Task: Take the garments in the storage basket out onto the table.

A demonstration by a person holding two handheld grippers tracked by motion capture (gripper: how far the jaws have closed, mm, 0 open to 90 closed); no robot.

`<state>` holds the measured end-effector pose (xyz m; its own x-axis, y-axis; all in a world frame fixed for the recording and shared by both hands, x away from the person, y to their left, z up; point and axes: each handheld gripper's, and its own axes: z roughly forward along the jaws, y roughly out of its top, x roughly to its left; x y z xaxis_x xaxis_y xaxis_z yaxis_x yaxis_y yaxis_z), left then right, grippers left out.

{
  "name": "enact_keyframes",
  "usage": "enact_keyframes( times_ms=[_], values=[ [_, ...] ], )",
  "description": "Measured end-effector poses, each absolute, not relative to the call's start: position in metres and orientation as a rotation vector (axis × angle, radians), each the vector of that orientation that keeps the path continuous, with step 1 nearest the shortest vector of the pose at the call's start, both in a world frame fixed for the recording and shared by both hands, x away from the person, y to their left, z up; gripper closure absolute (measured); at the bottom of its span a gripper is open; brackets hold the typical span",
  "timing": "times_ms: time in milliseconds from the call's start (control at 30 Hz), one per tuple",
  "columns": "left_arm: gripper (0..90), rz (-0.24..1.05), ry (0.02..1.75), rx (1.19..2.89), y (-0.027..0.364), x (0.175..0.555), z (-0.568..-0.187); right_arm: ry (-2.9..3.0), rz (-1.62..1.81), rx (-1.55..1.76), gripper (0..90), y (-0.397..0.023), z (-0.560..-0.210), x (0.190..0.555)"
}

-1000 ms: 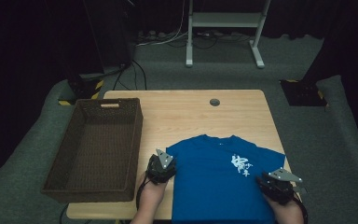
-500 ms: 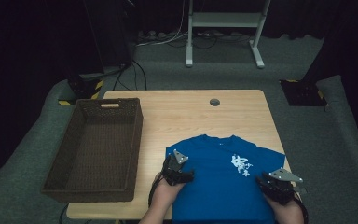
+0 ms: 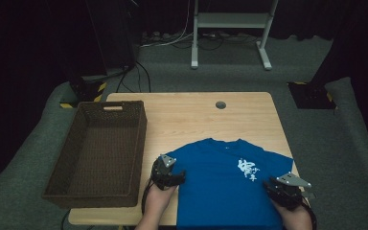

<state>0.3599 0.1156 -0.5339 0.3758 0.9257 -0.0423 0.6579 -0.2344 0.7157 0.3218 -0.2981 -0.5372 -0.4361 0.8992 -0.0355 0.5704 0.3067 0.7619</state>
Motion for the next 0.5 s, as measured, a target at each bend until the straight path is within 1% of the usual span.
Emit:
enact_keyframes(
  times_ms=[67, 133, 167, 333, 500],
  values=[
    [26.6, 0.556, 1.320, 1.989, 0.114, 0.354, -0.532, 2.120, 0.954, 1.304, 64.1, -0.298, -0.537, 0.322],
    [36.0, 0.577, 1.267, 2.001, 0.111, 0.348, -0.532, 2.120, 0.954, 1.305, 64.2, -0.298, -0.537, 0.322],
    [38.7, 0.577, 1.257, 2.011, 0.110, 0.347, -0.533, 2.120, 0.953, 1.305, 64.2, -0.298, -0.537, 0.322],
    [39.8, 0.564, 1.276, 2.013, 0.112, 0.352, -0.537, 2.119, 0.930, 1.295, 62.6, -0.299, -0.533, 0.321],
    [39.4, 0.559, 1.262, 2.024, 0.115, 0.355, -0.537, 2.021, 0.950, 1.345, 64.7, -0.323, -0.517, 0.320]
  ],
)
